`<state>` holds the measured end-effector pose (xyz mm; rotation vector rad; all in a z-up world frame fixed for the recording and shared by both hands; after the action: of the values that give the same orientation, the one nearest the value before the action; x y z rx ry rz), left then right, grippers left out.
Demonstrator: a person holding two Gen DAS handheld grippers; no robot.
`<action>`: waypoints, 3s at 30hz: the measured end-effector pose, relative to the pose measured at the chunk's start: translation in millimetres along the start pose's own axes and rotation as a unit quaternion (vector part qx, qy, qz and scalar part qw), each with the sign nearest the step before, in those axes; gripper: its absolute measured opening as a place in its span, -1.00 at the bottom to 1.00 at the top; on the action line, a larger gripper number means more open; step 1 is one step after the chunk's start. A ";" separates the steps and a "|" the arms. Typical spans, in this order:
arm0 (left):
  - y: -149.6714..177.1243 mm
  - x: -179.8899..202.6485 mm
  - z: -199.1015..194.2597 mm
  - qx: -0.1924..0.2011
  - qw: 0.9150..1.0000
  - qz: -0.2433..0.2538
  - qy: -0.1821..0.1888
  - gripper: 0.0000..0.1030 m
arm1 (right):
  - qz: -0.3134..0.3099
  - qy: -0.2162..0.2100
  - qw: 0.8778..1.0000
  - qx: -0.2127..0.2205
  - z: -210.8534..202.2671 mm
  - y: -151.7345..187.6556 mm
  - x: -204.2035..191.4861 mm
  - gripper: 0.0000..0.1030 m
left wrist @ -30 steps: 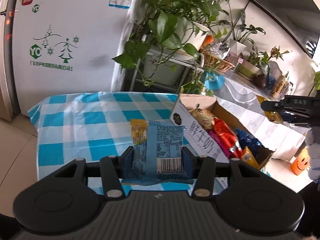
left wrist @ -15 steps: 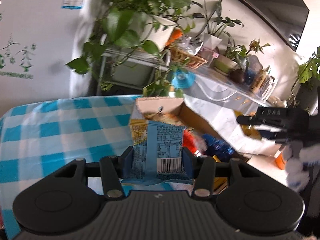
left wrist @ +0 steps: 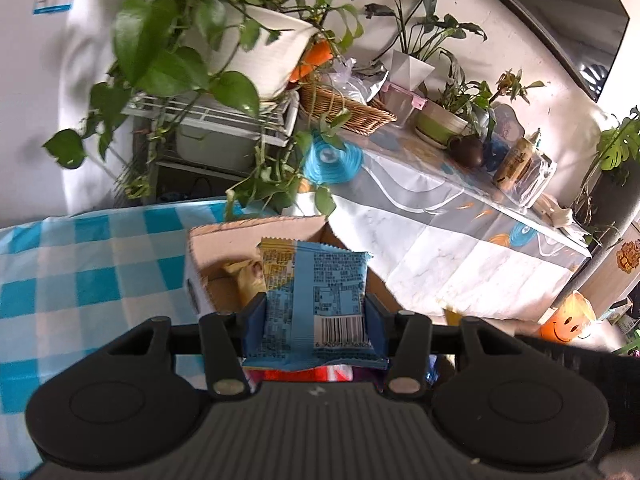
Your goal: Organize snacks
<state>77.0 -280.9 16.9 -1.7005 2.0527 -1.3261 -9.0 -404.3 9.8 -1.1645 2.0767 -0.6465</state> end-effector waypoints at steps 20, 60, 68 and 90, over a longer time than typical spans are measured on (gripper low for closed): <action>-12.1 2.6 -4.7 -0.011 0.991 0.058 -0.116 0.82 | -0.011 0.013 1.000 -0.020 4.6 3.2 -0.4 0.62; 9.1 -17.1 -15.2 -0.074 0.964 0.091 -0.239 0.98 | -0.105 0.067 0.990 -0.064 17.0 15.6 -6.6 0.91; 10.5 -13.3 -14.7 -0.071 0.959 0.108 -0.251 0.98 | -0.110 0.075 0.989 -0.062 17.6 15.7 -7.9 0.91; 7.8 -10.7 -19.7 -0.063 0.954 0.127 -0.265 0.96 | -0.113 0.076 0.989 -0.059 16.5 14.7 -9.1 0.91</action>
<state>62.9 -261.9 18.8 -1.5515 1.9670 -0.5860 -1.2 -390.9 -8.3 -1.4746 2.1514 -0.7458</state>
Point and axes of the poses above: each gripper's, at about its wrist camera, not at the fingertips, and z roughly the way its jaws point, x to its right, y to its underside, the point moved 8 cm from there along z, roughly the way its jaws point, and after that the axes turned 4 degrees about -z, right-handed, at the moved point
